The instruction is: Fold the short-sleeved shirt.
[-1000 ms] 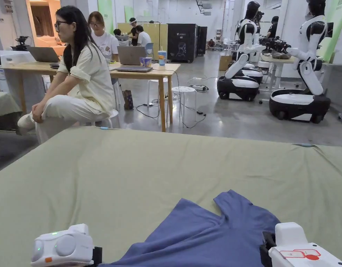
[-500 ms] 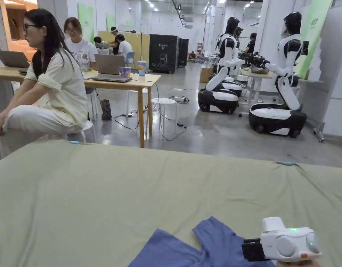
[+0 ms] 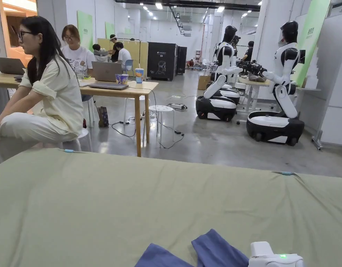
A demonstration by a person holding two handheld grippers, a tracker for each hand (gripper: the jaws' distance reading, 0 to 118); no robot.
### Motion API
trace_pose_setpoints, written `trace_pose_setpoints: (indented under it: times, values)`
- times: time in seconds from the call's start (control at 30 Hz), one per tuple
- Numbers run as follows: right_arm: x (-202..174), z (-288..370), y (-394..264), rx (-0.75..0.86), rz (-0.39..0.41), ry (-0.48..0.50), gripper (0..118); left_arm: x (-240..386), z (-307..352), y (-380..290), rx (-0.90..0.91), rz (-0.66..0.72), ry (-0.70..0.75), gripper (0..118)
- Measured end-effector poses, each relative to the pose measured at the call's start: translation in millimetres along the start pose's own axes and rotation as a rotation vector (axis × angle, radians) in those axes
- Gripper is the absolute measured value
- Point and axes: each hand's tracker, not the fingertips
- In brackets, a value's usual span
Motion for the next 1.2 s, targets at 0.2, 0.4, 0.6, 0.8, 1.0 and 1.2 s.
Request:
trace_pose_setpoints:
  times: [0.2, 0.4, 0.6, 0.8, 1.0, 1.2]
  values:
    - [-9, 86, 17, 0.188, 0.078, -0.103, 1, 14, -1, 26, 0.110, -0.072, 0.072, 4]
    - [-13, 200, 36, 0.356, 0.130, -0.194, 1, 43, 29, 88, 0.219, -0.163, 0.103, 4]
    - [16, 289, 74, 0.506, 0.093, -0.273, 1, 62, 72, 167, 0.360, -0.191, 0.156, 4]
    - [46, 345, 119, 0.603, 0.045, -0.326, 1, 93, 123, 249, 0.480, -0.242, 0.228, 4]
    - [61, 378, 168, 0.680, 0.056, -0.379, 1, 108, 152, 322, 0.577, -0.244, 0.258, 4]
    - [75, 391, 224, 0.774, 0.016, -0.372, 1, 112, 159, 385, 0.641, -0.246, 0.294, 4]
